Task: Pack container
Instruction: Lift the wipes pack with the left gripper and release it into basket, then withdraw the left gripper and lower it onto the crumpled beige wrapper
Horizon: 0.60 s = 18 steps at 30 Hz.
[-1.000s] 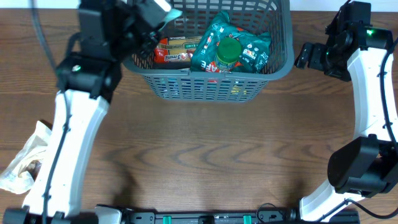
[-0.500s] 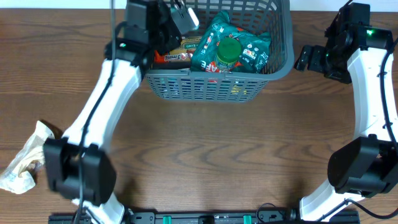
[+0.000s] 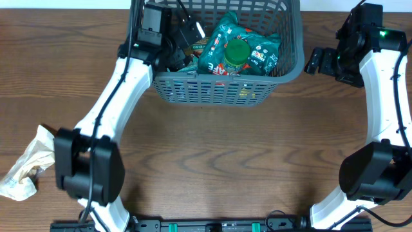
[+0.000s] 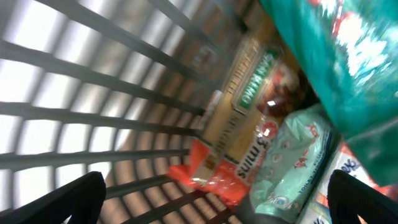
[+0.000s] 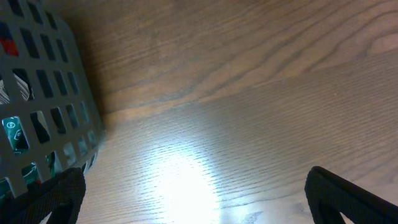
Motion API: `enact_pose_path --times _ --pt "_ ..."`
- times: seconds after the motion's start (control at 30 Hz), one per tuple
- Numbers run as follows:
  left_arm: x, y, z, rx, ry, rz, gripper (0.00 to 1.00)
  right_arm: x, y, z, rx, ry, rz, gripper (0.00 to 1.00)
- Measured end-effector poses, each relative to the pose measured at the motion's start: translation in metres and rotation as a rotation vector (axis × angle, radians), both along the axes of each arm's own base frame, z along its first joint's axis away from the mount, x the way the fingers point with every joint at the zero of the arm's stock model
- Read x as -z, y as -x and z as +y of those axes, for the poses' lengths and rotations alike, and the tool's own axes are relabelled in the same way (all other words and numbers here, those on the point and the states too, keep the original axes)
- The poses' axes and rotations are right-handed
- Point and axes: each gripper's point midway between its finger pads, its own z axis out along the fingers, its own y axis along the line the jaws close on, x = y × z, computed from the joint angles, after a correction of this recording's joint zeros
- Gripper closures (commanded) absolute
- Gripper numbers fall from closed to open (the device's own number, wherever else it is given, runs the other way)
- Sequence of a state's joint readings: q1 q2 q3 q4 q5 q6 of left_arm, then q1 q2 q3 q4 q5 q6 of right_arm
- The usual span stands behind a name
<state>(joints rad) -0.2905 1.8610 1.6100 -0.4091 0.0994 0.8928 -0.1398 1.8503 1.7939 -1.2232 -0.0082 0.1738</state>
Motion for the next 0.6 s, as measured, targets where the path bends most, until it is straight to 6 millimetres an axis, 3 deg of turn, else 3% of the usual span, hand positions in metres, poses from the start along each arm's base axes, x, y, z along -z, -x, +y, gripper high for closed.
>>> enact_pose_path --times 0.07,0.17,0.23,0.33,0.43,0.6 --pt "-0.034 0.007 -0.001 -0.001 0.025 -0.064 0.01 0.000 0.000 0.000 0.000 0.000 0.000 0.01" --pt "-0.101 0.028 0.002 -0.016 0.073 -0.190 0.02 0.000 0.000 0.000 0.000 0.000 0.000 0.01" --pt "-0.147 0.047 0.013 -0.062 0.097 -0.258 0.01 0.000 0.000 0.000 0.000 0.000 0.000 0.01" --pt "-0.186 0.077 0.040 -0.162 0.104 -0.288 0.01 0.000 0.000 0.000 -0.003 0.001 0.000 0.01" --pt "-0.181 0.103 0.081 -0.308 0.064 -0.214 0.01 0.000 0.000 0.000 -0.003 0.001 0.000 0.01" --pt "-0.132 0.130 0.173 -0.612 -0.017 0.002 0.02 0.000 0.000 0.000 -0.004 0.001 -0.001 0.01"
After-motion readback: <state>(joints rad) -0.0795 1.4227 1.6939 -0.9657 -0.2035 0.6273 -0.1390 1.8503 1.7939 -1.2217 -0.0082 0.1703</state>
